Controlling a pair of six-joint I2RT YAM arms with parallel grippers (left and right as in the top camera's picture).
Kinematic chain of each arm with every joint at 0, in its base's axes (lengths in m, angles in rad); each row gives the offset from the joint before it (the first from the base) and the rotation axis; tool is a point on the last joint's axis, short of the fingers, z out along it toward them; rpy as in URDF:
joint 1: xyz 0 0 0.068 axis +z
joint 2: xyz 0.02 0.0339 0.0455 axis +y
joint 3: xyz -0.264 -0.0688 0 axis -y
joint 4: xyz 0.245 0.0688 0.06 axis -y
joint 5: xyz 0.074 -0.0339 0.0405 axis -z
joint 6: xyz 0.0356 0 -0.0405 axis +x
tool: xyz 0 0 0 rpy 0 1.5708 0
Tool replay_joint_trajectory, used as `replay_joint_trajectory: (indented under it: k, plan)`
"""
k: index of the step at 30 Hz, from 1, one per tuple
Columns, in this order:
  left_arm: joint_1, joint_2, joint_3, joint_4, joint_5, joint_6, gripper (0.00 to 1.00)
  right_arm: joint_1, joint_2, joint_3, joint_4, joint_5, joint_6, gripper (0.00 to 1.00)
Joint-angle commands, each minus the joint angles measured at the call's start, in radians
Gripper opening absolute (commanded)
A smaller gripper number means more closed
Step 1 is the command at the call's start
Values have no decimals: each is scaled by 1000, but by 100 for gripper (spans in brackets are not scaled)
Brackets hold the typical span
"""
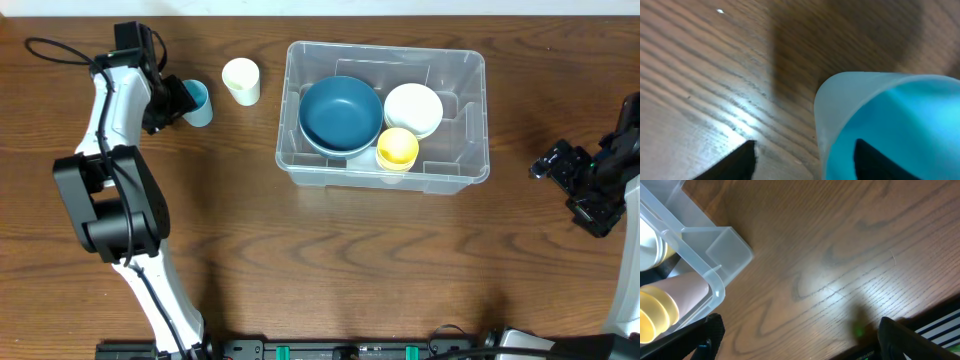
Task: Pack container
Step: 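Grasp the light-blue cup with the left gripper and lift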
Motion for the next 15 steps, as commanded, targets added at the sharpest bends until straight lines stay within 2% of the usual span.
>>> replay_joint_trajectory:
  k: [1,6,8,12,15]
  plan:
    - [1,40,-6,7,34,15,54,-5,-11,0,-1,-1,11,99]
    - [0,45,-6,11,36,15,41,-5,-11,0,-1,-1,11,99]
    - [0,45,-6,11,36,15,32,-5,-11,0,-1,-1,11,99]
    - [0,44,-6,11,36,15,6,-5,-11,0,-1,-1,11,99]
    - [0,29,-6,8,36,14,6,-5,-11,0,-1,-1,11,99]
